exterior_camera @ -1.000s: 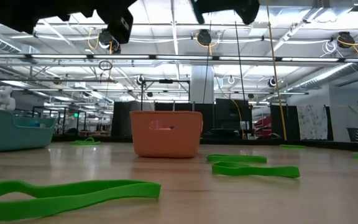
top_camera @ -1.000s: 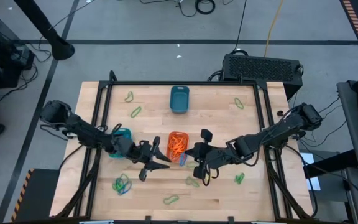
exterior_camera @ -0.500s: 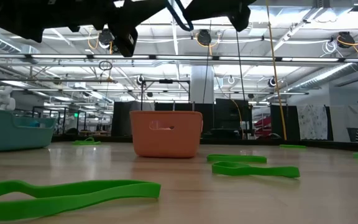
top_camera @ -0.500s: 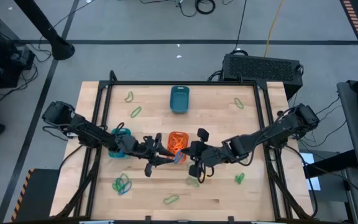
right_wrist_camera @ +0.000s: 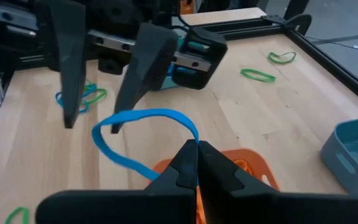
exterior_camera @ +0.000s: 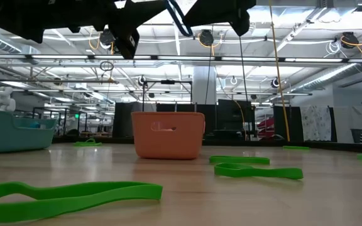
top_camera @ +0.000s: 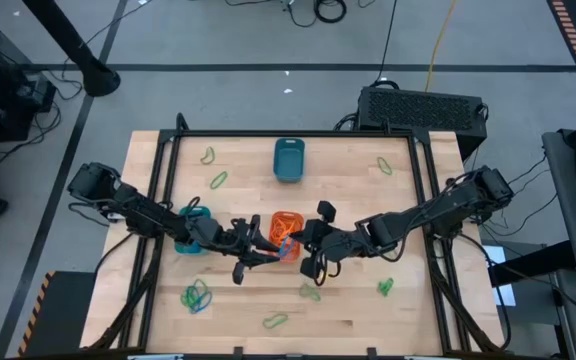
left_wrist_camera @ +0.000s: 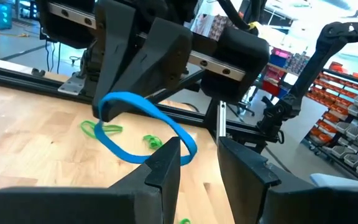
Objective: Sort rubber bands into baskets
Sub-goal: Put the blue rubber band into the green bin
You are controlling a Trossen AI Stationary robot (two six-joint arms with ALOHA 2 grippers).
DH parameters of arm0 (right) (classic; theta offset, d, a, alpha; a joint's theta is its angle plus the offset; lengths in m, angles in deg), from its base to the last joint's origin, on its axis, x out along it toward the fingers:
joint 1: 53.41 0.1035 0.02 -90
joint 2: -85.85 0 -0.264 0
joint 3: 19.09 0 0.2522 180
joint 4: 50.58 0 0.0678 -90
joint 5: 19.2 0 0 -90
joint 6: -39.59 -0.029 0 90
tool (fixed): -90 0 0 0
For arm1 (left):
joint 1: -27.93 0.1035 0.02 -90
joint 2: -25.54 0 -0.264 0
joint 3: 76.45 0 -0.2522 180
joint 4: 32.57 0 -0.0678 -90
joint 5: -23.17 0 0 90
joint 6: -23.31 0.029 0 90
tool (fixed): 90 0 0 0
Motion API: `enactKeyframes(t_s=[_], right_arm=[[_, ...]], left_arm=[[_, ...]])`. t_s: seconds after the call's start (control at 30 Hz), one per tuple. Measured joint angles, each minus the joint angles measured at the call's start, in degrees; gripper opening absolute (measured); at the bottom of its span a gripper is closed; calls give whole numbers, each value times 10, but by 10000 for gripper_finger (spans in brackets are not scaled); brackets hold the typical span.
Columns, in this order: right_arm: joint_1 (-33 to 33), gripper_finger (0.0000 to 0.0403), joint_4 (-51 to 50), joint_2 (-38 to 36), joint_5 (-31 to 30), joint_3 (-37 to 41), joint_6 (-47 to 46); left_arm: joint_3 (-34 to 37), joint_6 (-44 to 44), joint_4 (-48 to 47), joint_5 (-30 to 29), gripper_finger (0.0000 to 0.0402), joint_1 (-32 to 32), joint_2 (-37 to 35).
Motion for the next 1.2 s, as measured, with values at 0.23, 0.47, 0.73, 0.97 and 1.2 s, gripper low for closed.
enactKeyframes(t_s=[0.23, 0.47, 0.73, 0.97, 1.2], right_arm=[[0, 0, 3, 0, 0, 0, 0], [0, 0, 3, 0, 0, 0, 0], [0, 0, 4, 0, 1, 0, 0], [0, 0, 12, 0, 1, 0, 9], [0, 0, 9, 0, 8, 0, 20]], left_arm=[[0, 0, 0, -5, 114, 0, 0], [0, 0, 0, -7, 112, 1, 0], [0, 0, 0, -10, 79, 1, 0], [0, 0, -16, -12, 15, 9, 0], [0, 0, -26, -14, 4, 12, 0]])
